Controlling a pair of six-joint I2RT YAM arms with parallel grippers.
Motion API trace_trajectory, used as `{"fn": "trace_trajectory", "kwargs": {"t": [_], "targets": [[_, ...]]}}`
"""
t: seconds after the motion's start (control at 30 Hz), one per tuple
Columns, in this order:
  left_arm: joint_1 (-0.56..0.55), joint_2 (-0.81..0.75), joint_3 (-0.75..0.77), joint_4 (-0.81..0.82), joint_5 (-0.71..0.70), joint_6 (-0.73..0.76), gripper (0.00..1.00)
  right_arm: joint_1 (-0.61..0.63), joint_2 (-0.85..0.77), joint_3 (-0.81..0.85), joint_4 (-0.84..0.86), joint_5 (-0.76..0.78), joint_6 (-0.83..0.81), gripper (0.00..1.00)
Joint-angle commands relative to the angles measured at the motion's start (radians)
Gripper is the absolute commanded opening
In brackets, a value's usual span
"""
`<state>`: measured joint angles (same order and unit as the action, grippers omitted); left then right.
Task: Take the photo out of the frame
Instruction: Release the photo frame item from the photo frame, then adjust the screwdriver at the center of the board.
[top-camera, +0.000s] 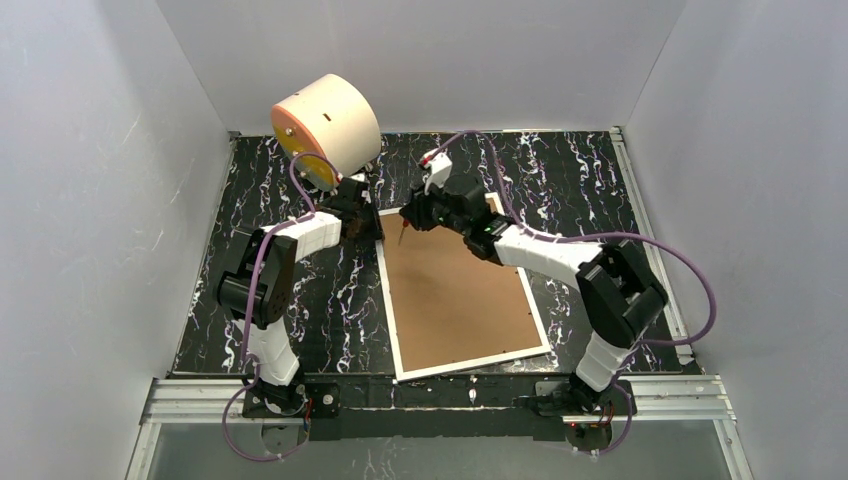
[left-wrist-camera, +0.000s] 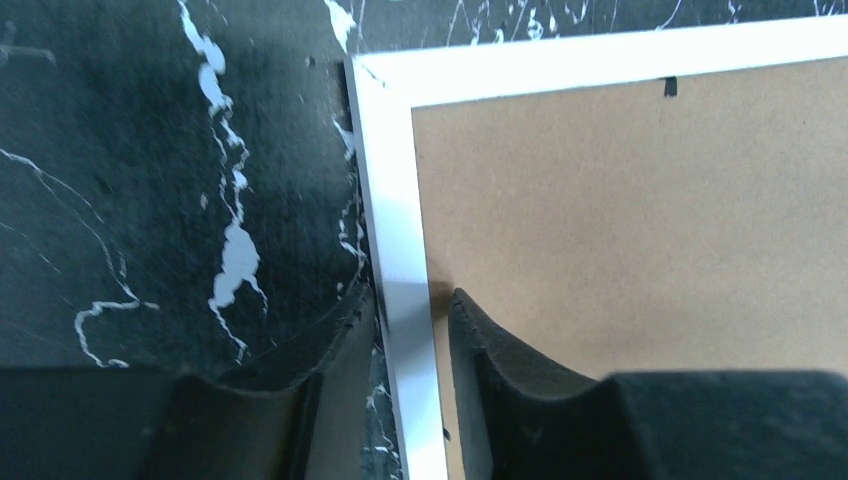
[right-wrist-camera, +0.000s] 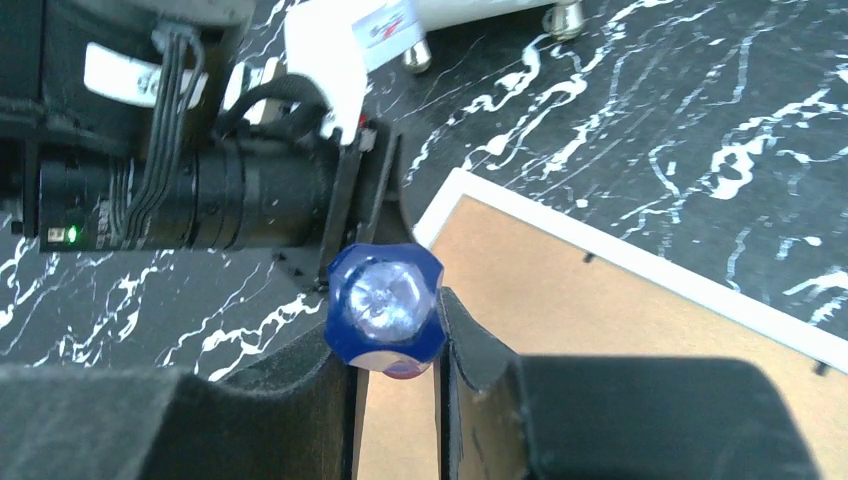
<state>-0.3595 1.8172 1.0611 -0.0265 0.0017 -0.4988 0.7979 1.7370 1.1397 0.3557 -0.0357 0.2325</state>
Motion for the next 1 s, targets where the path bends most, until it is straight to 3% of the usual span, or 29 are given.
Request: {"fn": "trace_trajectory", "kwargs": {"t": [0.0,0.17,0.37,0.5,0.63,0.73,0.87,0.97], "targets": [[-0.025,-0.02,-0.015,-0.128,0.055,0.0,0.36,-0.029,-0.087,-0.055,0.078,0.019,0.071,0.01],[-0.025,-0.107,-0.023,-0.124,0.082,-0.008,0.52,-0.089,-0.214,-0.215,0.17,0.001,0.2,0.01],[-0.025,-0.31,-0.154,0.003,0.251,-0.061,0.58,-0.157,-0.358,-0.362,0.245,-0.072,0.343,0.01],[-0.028,-0.501,-0.356,0.185,0.338,-0.239,0.63,-0.172,-0.47,-0.431,0.243,-0.011,0.397,0.01],[-0.064,-0.641,-0.58,0.502,0.395,-0.526,0.68,-0.173,-0.546,-0.477,0.267,0.03,0.448,0.01],[-0.149,-0.722,-0.667,0.66,0.303,-0.668,0.73,-0.173,-0.577,-0.496,0.278,0.073,0.501,0.01],[-0.285,-0.785,-0.682,0.728,0.096,-0.744,0.8,-0.159,-0.594,-0.548,0.366,0.098,0.578,0.01],[-0.324,-0.771,-0.695,0.833,0.015,-0.801,0.81,-0.131,-0.605,-0.55,0.375,0.137,0.586,0.01]]}}
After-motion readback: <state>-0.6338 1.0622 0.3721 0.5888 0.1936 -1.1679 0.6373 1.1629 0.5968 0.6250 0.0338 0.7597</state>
